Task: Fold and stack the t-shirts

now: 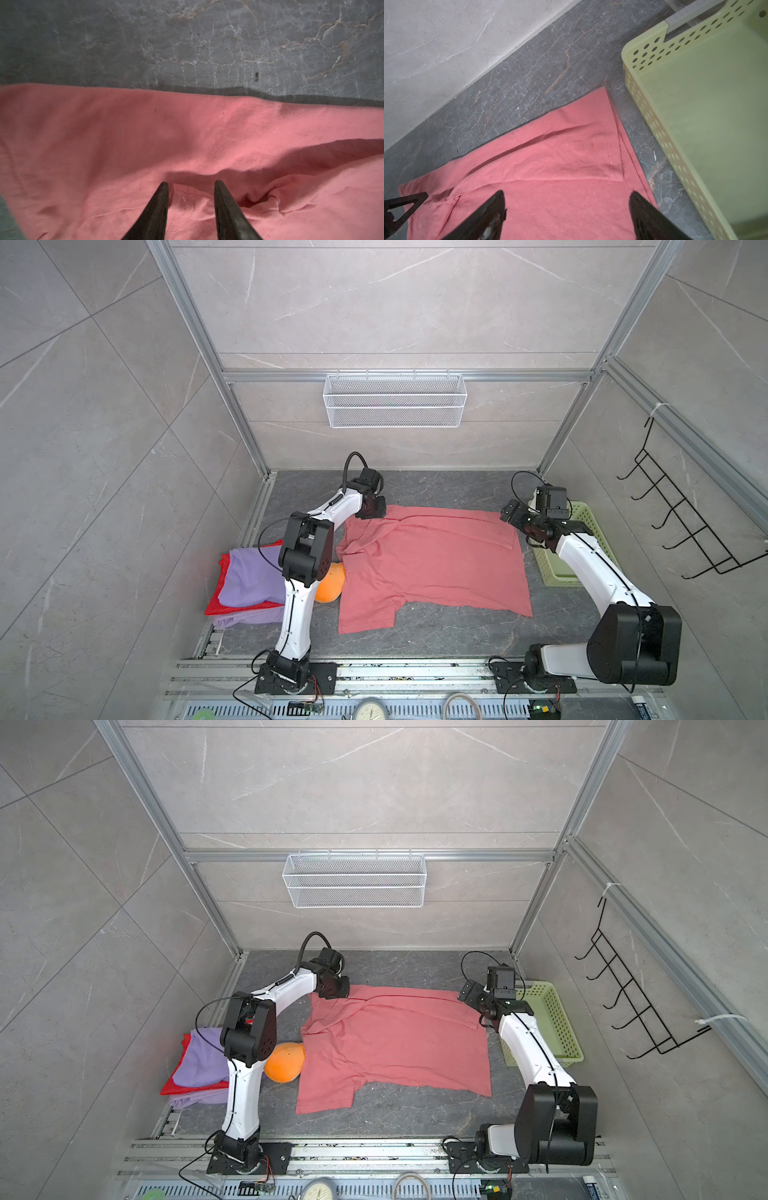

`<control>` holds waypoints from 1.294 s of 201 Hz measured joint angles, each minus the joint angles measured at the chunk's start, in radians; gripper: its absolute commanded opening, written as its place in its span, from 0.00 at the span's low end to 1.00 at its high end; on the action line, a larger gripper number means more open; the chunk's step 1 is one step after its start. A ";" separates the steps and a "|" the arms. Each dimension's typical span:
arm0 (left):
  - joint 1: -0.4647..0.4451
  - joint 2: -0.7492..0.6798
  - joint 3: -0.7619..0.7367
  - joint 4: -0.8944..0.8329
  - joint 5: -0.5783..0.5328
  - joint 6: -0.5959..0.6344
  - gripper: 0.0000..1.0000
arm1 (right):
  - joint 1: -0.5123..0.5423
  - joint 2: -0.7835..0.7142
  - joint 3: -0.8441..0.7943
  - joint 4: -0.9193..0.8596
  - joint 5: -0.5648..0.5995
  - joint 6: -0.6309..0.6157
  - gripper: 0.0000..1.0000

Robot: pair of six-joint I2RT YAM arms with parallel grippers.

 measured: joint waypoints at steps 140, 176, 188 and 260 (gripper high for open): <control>-0.044 0.045 -0.008 -0.014 -0.082 -0.009 0.00 | 0.000 0.000 -0.003 0.000 0.000 0.000 0.93; -0.053 -0.013 -0.093 0.025 -0.101 -0.008 0.00 | 0.000 0.000 -0.007 0.001 0.000 0.000 0.93; -0.060 -0.060 -0.142 0.027 -0.109 -0.006 0.00 | 0.000 0.000 -0.013 0.001 0.000 0.000 0.93; -0.172 -0.382 -0.355 0.018 -0.091 -0.013 0.02 | 0.000 0.000 -0.021 0.001 0.000 0.000 0.93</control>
